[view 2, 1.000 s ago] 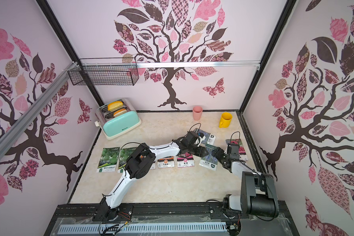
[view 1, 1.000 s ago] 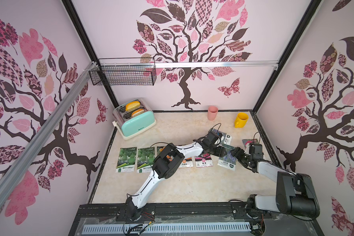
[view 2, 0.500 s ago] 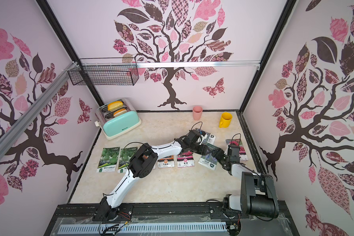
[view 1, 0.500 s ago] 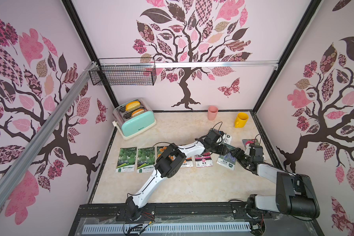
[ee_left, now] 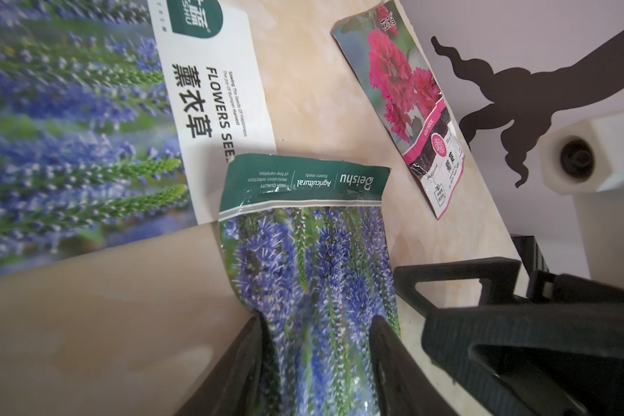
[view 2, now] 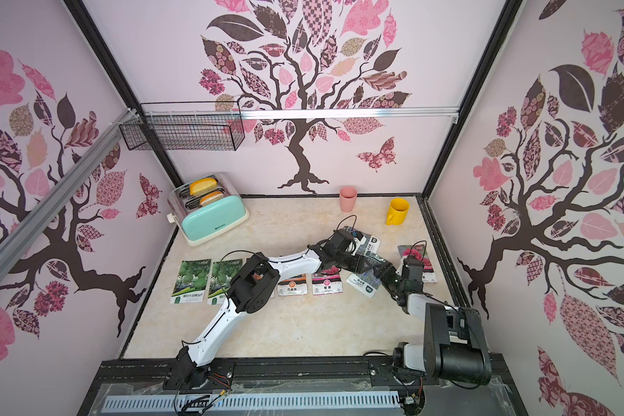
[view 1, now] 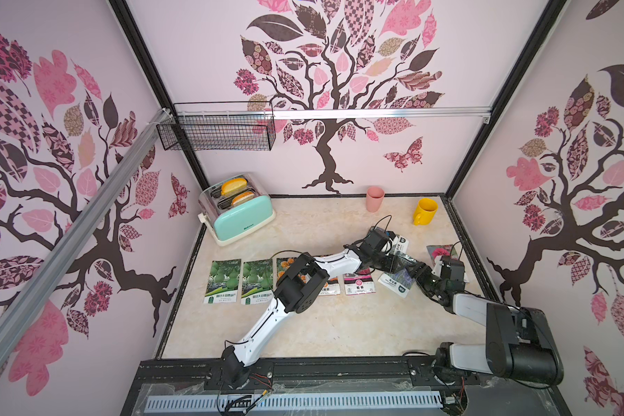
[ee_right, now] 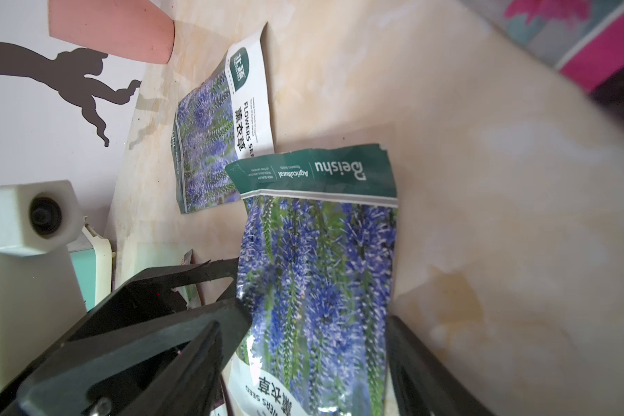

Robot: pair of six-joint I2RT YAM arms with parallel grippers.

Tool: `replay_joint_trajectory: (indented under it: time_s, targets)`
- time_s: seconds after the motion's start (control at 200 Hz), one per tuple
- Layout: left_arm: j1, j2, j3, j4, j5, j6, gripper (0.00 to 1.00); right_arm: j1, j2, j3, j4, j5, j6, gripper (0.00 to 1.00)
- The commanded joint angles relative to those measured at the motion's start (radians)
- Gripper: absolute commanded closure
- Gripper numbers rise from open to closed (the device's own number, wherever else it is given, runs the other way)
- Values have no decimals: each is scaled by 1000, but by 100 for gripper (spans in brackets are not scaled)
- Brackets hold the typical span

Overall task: Arrange the seed packets in a row
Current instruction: Pick up the seed packet from the center of the board, then place the seed packet at the center of the board.

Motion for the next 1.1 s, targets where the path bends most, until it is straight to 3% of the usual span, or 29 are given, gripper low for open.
replay_joint_trajectory:
  time_s: [0.0, 0.08, 0.255, 0.46, 0.615, 0.86, 1.095]
  targets:
    - [-35, 59, 4, -38, 65, -9, 56, -1, 5, -15, -7, -62, 25, 27]
    - [-38, 61, 4, -36, 74, -12, 67, -5, 2, -21, 2, -68, 27, 28]
    - [-43, 53, 4, -22, 80, -20, 100, -12, -17, -22, 0, -74, 20, 28]
    - [-31, -52, -21, 8, 49, -29, 100, -13, -157, 33, -142, -13, -33, 27]
    - [28, -197, -88, 56, 25, -78, 100, -13, -286, 132, -294, 62, -83, 25]
    - [233, -376, -220, 84, -27, -168, 100, -12, -305, 237, -368, 59, -119, 22]
    - [454, -318, -259, 83, -118, -345, 100, -12, -229, 235, -350, 51, -144, 21]
